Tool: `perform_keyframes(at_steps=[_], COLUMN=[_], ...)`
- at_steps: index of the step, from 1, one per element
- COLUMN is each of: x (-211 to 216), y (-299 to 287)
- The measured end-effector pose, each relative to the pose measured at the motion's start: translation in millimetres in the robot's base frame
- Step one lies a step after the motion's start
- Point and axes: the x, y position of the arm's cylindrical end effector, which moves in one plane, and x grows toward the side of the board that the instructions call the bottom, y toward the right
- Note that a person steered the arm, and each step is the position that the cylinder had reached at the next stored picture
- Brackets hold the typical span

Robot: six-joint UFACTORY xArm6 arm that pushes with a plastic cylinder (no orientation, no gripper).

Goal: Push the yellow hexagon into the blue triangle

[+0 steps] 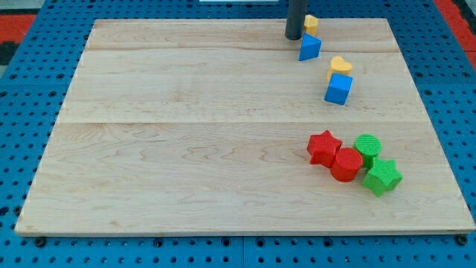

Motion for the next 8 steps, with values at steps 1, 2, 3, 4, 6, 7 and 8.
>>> perform_keyframes(at_steps=[1, 2, 3, 4, 6, 7, 8], x=[-1.4, -10.9, -29.6, -40.3, 9.8, 10.0, 10.0], y=[-11.8, -67.5, -84.5, -81.1, 3.9, -6.6, -6.4])
